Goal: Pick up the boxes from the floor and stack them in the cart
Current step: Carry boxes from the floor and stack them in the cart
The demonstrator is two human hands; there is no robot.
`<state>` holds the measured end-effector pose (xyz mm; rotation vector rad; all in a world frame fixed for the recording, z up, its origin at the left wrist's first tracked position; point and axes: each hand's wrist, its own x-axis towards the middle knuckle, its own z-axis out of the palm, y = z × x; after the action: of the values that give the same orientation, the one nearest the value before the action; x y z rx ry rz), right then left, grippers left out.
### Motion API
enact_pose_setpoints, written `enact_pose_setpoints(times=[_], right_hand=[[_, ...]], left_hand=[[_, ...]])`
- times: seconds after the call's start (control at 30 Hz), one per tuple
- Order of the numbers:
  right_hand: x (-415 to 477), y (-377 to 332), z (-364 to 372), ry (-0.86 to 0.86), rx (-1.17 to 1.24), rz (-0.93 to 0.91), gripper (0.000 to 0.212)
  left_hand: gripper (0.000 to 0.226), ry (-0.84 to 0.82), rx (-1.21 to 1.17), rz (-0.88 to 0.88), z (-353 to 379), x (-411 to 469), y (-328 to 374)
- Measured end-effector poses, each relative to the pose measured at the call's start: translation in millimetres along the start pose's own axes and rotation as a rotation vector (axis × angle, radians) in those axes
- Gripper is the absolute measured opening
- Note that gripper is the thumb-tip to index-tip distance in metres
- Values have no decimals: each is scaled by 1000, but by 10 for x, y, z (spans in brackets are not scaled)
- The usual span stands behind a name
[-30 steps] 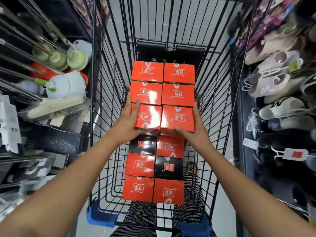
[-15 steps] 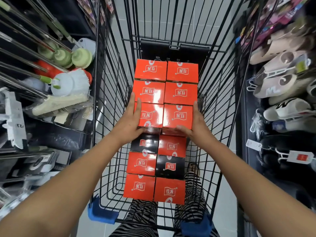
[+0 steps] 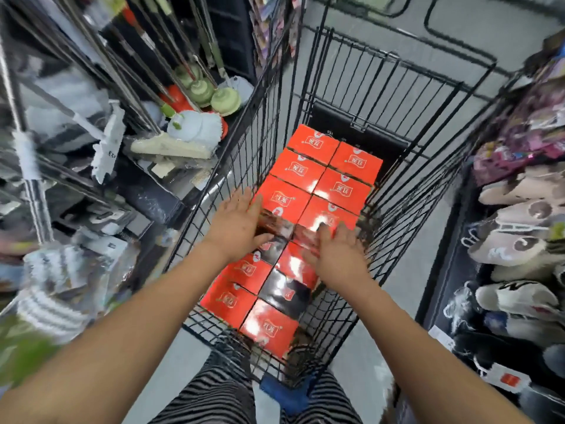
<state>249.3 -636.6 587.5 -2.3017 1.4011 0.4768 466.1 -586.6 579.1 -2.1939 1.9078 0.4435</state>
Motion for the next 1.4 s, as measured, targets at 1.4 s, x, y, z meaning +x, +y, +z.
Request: enact_pose_setpoints(times=[1.4], right_hand=[[-5688, -5051, 3618, -264, -1026, -1768, 74]], left_hand=[[80, 42, -679, -2194, 2951, -8786, 475]])
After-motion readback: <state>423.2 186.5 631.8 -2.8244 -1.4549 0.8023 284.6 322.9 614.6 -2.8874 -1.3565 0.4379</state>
